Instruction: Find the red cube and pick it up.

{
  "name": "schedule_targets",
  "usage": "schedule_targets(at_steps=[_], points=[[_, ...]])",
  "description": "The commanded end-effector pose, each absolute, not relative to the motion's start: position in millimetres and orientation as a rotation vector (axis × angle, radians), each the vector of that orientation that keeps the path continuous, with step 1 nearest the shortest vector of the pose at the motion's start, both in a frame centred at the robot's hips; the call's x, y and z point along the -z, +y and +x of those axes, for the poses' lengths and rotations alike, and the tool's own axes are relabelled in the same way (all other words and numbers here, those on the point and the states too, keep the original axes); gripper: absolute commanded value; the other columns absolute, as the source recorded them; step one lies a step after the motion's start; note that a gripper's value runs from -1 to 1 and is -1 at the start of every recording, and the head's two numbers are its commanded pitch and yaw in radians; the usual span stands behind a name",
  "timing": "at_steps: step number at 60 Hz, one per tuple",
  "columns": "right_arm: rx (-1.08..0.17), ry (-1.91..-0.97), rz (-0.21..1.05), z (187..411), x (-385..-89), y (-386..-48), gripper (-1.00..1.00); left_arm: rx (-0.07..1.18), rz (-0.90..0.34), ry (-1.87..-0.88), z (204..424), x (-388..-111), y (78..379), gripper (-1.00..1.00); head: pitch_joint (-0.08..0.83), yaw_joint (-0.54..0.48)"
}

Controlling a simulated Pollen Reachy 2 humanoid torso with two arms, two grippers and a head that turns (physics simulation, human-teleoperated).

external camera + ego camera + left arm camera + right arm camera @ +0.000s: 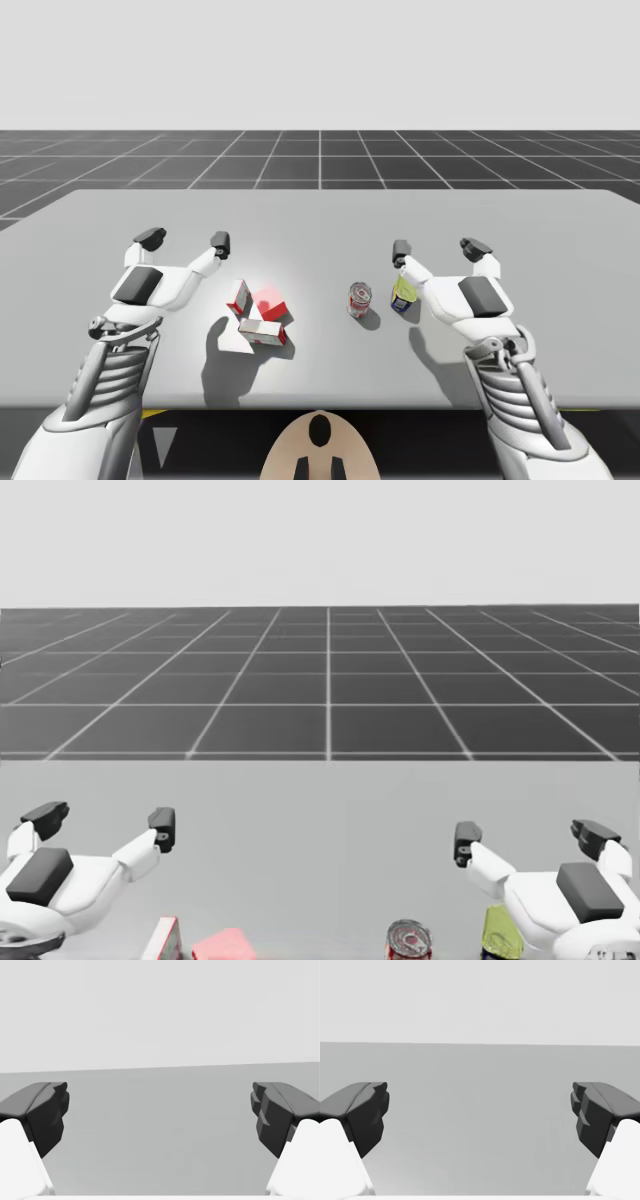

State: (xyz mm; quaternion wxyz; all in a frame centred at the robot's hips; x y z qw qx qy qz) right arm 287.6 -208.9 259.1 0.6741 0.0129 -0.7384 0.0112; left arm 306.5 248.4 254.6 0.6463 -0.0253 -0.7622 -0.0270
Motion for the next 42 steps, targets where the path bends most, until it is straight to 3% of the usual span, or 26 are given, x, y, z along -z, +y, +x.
schedule_targets(at_steps=[1,24,42], points=[[-0.016,-1.659,0.027,287.7,-257.4,-205.4,-1.0,0.064,-0.05,-1.735,306.8,-254.4,248.3,-1.0,0.296,0.03],[-0.052,-1.666,0.008,287.3,-256.6,-204.1,-1.0,0.084,-0.039,-1.731,307.8,-252.9,245.3,-1.0,0.573,0.08],[-0.081,-1.666,0.003,285.5,-254.6,-201.5,-1.0,0.092,-0.041,-1.727,307.5,-252.0,243.3,-1.0,0.666,0.19]])
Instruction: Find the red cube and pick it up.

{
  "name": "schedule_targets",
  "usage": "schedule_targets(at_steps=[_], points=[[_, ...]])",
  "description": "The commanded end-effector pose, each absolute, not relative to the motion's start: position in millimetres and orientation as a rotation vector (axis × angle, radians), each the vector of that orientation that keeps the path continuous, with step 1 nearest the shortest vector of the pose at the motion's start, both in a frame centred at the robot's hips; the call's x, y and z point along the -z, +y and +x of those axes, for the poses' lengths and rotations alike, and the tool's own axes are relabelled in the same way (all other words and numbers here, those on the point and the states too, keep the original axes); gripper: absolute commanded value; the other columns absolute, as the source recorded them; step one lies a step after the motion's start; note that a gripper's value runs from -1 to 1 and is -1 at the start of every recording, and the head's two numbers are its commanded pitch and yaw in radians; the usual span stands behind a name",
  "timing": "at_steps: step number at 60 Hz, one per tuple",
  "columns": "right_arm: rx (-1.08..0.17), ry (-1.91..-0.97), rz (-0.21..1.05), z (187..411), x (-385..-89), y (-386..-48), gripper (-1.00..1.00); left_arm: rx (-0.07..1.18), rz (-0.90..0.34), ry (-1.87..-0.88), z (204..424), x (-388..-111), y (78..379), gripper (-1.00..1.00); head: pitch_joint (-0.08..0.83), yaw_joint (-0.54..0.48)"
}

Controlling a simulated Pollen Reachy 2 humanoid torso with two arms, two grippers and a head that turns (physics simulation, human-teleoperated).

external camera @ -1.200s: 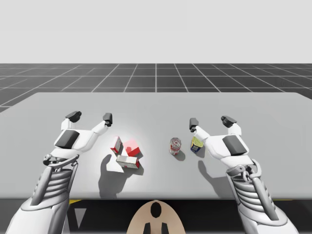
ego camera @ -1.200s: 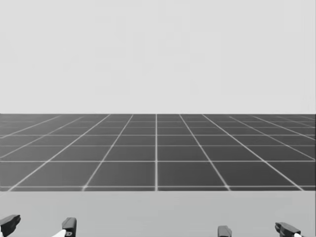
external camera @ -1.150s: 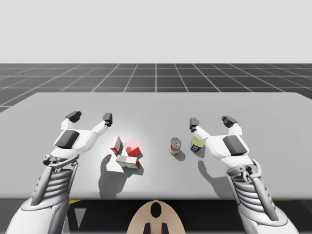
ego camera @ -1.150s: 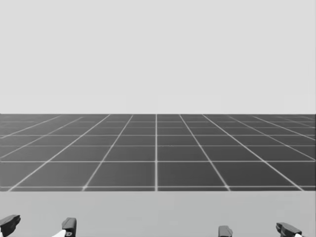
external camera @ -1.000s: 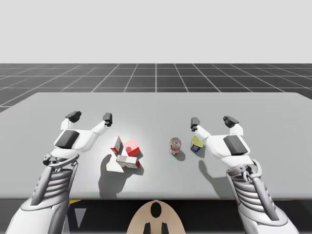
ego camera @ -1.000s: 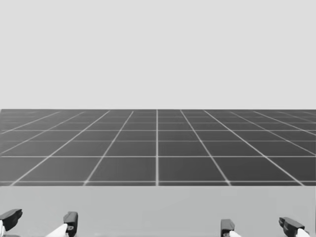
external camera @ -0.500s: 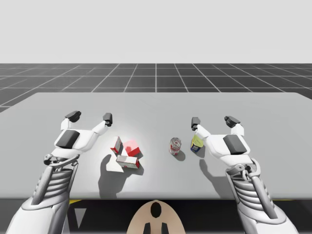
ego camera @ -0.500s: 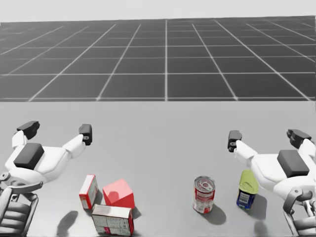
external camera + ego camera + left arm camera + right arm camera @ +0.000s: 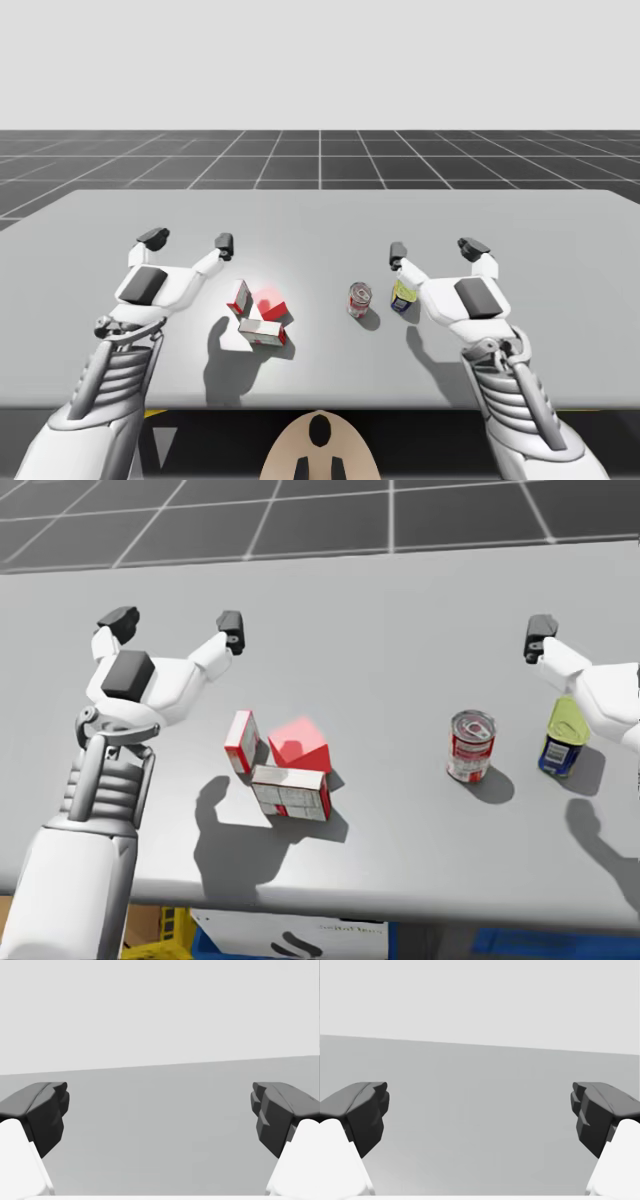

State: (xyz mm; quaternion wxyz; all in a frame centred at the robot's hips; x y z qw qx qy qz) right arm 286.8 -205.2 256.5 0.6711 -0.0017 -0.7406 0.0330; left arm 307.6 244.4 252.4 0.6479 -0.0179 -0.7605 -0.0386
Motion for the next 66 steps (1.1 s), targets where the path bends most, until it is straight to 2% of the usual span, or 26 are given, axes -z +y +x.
schedule_targets(at_steps=[1,14,19,20,25,29,30,33,34,39,47,57,66], points=[[-0.082,-1.666,0.003,285.5,-254.6,-201.3,-1.0,0.092,-0.042,-1.727,307.5,-251.9,243.2,-1.0,0.669,0.19],[-0.09,-1.665,-0.002,285.3,-253.7,-199.6,-1.0,0.111,-0.091,-1.701,307.0,-252.1,242.3,-1.0,0.68,0.21],[-0.089,-1.664,-0.004,285.6,-253.4,-199.6,-1.0,0.164,-0.143,-1.631,306.8,-251.2,243.3,-1.0,0.673,0.21],[-0.089,-1.664,-0.007,285.9,-253.1,-199.7,-1.0,0.191,-0.149,-1.587,306.1,-251.3,243.7,-1.0,0.668,0.21],[-0.086,-1.663,-0.012,286.0,-252.7,-199.9,-1.0,0.253,-0.141,-1.508,303.7,-255.0,243.4,-1.0,0.661,0.2],[-0.085,-1.664,-0.014,285.6,-252.8,-199.5,-1.0,0.305,-0.202,-1.437,302.7,-258.3,243.1,-1.0,0.664,0.2],[-0.083,-1.664,-0.018,285.7,-252.8,-199.5,-1.0,0.341,-0.224,-1.386,302.9,-259.2,242.6,-1.0,0.664,0.2],[-0.082,-1.665,-0.024,285.6,-252.7,-199.4,-1.0,0.377,-0.239,-1.338,303.7,-259.9,242.3,-1.0,0.665,0.21],[-0.082,-1.666,-0.025,285.3,-252.7,-199.4,-1.0,0.399,-0.266,-1.295,304.8,-260.8,242.2,-1.0,0.666,0.21],[-0.081,-1.664,-0.029,284.9,-252.4,-199.2,-1.0,0.445,-0.305,-1.213,307.3,-263.6,242.9,-1.0,0.665,0.21],[-0.084,-1.664,-0.03,284.8,-252.1,-198.8,-1.0,0.497,-0.312,-1.139,313.2,-264.9,241.6,-1.0,0.659,0.21],[-0.085,-1.663,-0.031,285.0,-252.0,-198.8,-1.0,0.61,-0.297,-1.027,318.0,-252.4,225.9,-1.0,0.663,0.21],[-0.086,-1.664,-0.032,285.0,-252.3,-199.3,-1.0,0.671,-0.288,-0.968,323.9,-244.8,212.0,-1.0,0.663,0.2]])
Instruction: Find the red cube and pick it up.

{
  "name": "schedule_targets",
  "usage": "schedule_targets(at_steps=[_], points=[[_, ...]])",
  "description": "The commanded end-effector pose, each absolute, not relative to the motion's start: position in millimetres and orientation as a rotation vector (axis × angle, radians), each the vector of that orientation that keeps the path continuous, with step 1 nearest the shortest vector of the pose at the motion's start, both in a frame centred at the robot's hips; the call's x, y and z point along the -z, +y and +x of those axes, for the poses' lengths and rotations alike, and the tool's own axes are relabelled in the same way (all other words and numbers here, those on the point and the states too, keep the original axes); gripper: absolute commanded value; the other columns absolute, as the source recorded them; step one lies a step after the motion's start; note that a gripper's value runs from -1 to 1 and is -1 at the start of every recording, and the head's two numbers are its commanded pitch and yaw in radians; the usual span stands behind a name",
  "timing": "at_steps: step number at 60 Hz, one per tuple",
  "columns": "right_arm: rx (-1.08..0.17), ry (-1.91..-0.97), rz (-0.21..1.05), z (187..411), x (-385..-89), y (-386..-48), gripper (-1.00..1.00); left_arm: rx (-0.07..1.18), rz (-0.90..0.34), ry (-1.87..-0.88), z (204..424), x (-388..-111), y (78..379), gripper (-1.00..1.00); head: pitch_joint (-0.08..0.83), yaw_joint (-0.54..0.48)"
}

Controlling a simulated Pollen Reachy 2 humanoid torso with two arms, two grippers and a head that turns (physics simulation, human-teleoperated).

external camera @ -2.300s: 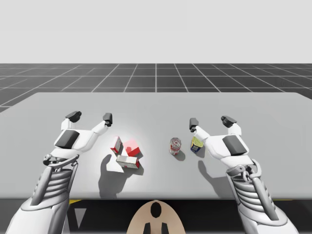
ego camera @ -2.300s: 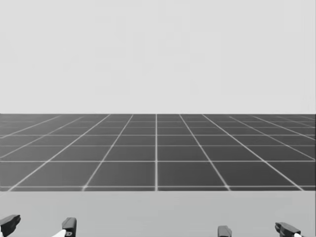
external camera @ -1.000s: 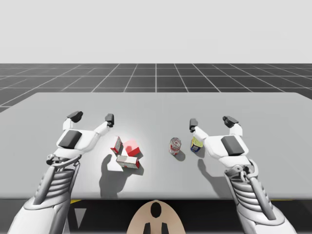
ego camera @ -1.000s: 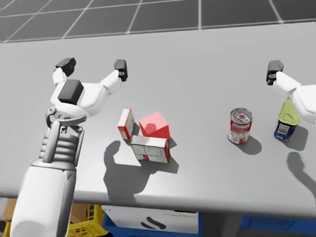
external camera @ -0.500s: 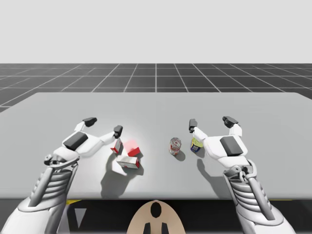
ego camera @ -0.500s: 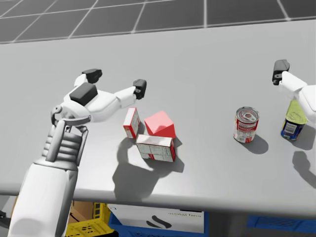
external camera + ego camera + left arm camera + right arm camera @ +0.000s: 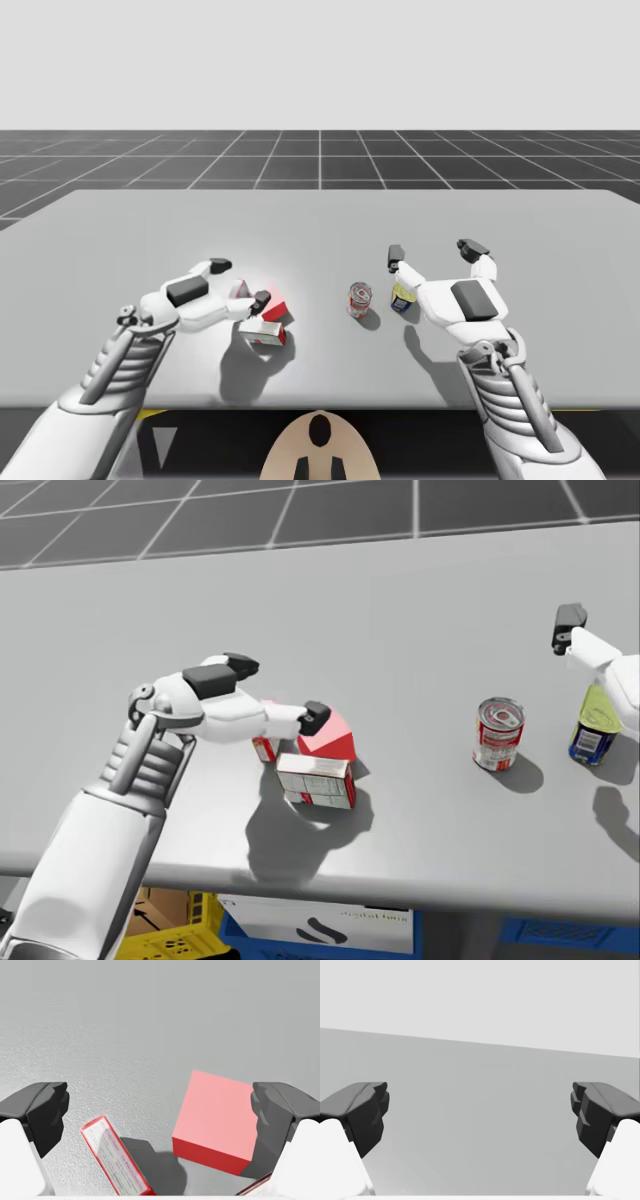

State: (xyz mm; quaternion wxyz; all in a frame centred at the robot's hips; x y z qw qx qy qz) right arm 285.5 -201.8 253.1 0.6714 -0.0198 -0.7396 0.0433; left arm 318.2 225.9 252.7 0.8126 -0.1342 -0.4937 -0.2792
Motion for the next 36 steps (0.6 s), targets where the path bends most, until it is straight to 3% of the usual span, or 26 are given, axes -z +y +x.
schedule_targets(at_steps=[1,36], points=[[-0.085,-1.664,-0.032,285.0,-252.4,-199.4,-1.0,0.672,-0.289,-0.966,324.2,-244.4,211.0,-1.0,0.663,0.2],[-0.091,-1.663,-0.03,284.4,-252.6,-200.7,-1.0,0.718,-0.274,-0.847,351.2,-220.5,181.3,-1.0,0.671,0.18]])
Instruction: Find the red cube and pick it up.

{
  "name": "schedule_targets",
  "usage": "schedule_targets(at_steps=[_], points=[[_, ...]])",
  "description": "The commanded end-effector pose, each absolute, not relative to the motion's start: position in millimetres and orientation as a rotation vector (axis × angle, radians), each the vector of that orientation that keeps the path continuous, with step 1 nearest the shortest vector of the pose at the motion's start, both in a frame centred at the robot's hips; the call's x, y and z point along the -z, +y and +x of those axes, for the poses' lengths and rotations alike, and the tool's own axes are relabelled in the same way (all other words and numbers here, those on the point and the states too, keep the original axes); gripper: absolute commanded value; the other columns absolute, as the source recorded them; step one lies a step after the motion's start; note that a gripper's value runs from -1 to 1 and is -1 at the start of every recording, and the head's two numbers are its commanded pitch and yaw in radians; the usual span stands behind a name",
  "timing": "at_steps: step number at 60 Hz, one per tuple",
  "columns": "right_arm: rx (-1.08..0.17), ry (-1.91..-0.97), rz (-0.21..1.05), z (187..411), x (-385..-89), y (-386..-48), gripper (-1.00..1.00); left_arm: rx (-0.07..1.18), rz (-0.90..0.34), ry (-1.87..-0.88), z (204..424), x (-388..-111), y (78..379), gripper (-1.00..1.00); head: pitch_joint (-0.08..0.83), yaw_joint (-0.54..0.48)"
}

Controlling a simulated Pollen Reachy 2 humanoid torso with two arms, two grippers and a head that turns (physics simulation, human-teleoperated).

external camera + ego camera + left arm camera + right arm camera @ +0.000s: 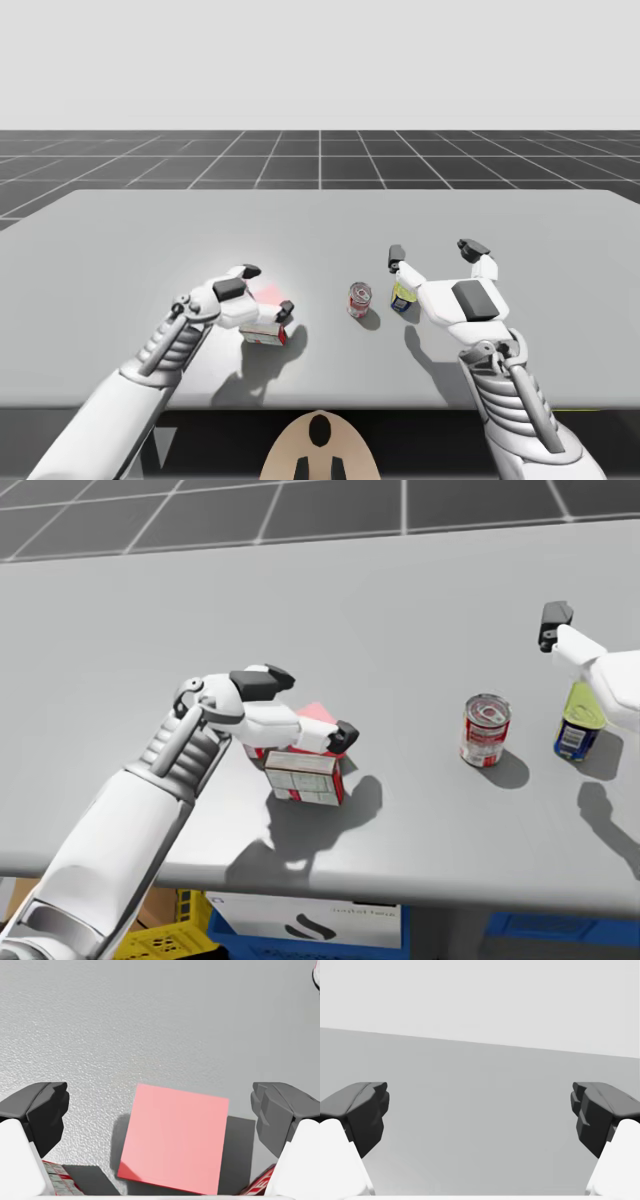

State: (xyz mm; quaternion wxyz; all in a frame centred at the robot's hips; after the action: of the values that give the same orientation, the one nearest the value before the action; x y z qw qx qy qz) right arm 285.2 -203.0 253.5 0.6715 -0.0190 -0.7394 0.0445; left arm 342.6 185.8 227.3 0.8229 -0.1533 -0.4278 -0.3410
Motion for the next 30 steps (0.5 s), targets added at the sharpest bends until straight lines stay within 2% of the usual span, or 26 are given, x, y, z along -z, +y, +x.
schedule_targets(at_steps=[1,30], points=[[-0.091,-1.662,-0.03,284.3,-252.6,-200.7,-1.0,0.718,-0.272,-0.842,352.3,-219.5,181.0,-1.0,0.672,0.18],[-0.104,-1.656,-0.021,287.3,-251.5,-202.0,-1.0,0.724,-0.193,-0.67,366.8,-195.5,184.8,-1.0,0.678,0.17]])
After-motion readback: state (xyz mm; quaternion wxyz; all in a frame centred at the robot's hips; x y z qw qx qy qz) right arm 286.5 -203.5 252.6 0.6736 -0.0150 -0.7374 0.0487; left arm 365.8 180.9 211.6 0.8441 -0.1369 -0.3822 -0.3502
